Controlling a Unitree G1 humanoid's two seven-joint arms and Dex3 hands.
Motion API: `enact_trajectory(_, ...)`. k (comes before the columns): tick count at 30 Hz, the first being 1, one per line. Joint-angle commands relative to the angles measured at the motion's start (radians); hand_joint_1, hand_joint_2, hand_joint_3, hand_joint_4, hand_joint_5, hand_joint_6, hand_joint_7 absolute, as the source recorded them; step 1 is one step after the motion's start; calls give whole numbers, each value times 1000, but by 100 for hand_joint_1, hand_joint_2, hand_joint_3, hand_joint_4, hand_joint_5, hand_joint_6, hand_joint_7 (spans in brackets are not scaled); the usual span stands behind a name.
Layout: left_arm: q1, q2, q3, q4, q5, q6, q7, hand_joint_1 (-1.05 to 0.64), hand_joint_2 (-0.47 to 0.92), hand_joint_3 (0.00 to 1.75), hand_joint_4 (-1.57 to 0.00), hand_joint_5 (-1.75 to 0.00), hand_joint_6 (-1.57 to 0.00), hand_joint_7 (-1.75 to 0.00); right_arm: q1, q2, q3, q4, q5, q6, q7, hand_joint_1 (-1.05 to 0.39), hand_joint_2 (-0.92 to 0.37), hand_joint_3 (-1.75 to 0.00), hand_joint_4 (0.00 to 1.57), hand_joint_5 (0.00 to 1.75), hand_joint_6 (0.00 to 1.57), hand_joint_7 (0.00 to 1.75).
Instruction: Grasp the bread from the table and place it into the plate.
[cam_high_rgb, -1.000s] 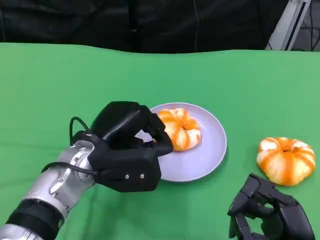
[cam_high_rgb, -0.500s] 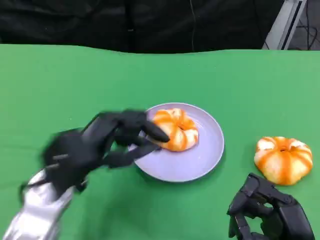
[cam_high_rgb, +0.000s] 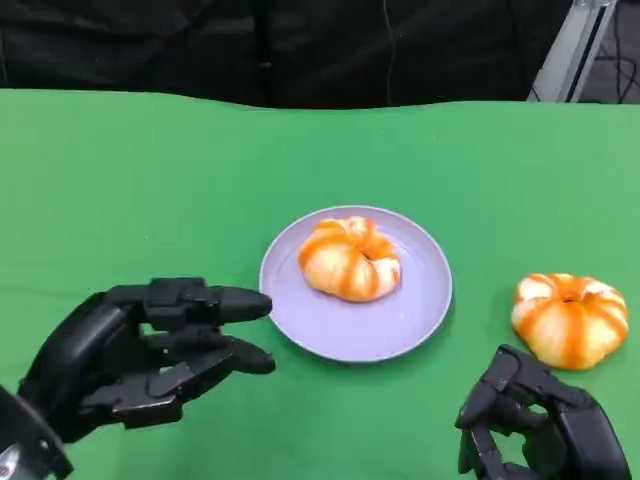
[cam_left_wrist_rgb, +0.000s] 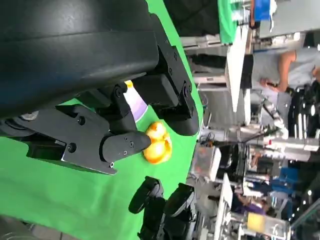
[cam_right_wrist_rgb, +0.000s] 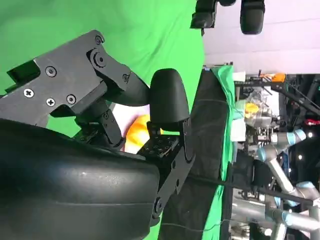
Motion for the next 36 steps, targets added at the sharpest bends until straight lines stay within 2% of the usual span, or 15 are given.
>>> enact_trajectory(1,11,-3,23,-17,-11,9,-20,-1,83,59,-73,-77,-95,-5,3,-11,-7,-7,10,6,-3,-17,-60,-111,80,175,74,154)
enact_trajectory(3,29,-10,32,-40,-19,27,0,-1,83,59,-73,-78,-95,-5,2,-11,-8,-5,8,2,-3,-17,-60,-111,80,175,74,154)
enact_trajectory(4,42,-14,38,-58,-25,42,16,-3,82,60,-82,-83,-107,-10,1,-12,-8,-3,7,0,-3,-17,-60,-111,80,175,74,154)
enact_trajectory(5,51,-18,44,-71,-28,54,26,-4,82,61,-85,-85,-111,-12,1,-12,-8,-2,6,-2,-3,-17,-60,-111,80,175,74,154)
enact_trajectory(8,58,-24,51,-86,-28,72,33,-5,81,63,-88,-87,-115,-14,1,-12,-8,-2,6,-3,-3,-17,-60,-111,80,175,74,154)
enact_trajectory(9,83,-25,64,-72,-38,41,-4,-5,81,63,-88,-88,-115,-14,-4,-13,-10,4,7,-8,-2,-17,-60,-111,80,175,74,154)
enact_trajectory(10,102,-26,74,-61,-46,17,-33,-2,71,91,-96,-109,-124,-44,-7,-14,-11,9,7,-12,-1,-17,-60,-111,80,175,74,154)
enact_trajectory(11,118,-28,83,-51,-54,1,-57,-1,60,115,-101,-127,-118,-86,-9,-14,-12,10,8,-10,-1,-17,-60,-112,80,175,74,154)
enact_trajectory(13,142,-33,97,-40,-66,-4,-79,-3,62,110,-102,-148,-108,-124,-11,-15,-14,11,12,-5,1,-16,-60,-112,81,175,74,154)
enact_trajectory(14,146,-36,101,-37,-69,-4,-84,-4,65,106,-101,-156,-104,-136,-12,-15,-14,11,13,-4,2,-16,-60,-112,81,175,74,154)
enact_trajectory(17,175,-52,123,3,-89,-21,-124,-6,70,96,-99,-171,-96,-158,-15,-17,-16,17,14,-11,6,-15,-60,-113,81,175,74,154)
enact_trajectory(20,187,-62,130,27,-79,-32,-135,-7,70,93,-98,-174,-94,-165,-17,-19,-21,18,13,-4,6,-16,-59,-113,80,175,74,154)
enact_trajectory(32,182,-90,154,174,-64,-79,-174,-6,67,92,-97,-175,-90,-172,-15,-21,-26,27,20,-18,22,-15,-61,-112,80,175,74,154)
enact_trajectory(36,175,-91,161,190,-45,-79,-150,-6,67,93,-97,-175,-88,-174,-7,-16,-23,15,19,0,17,-15,-61,-110,80,175,74,154)
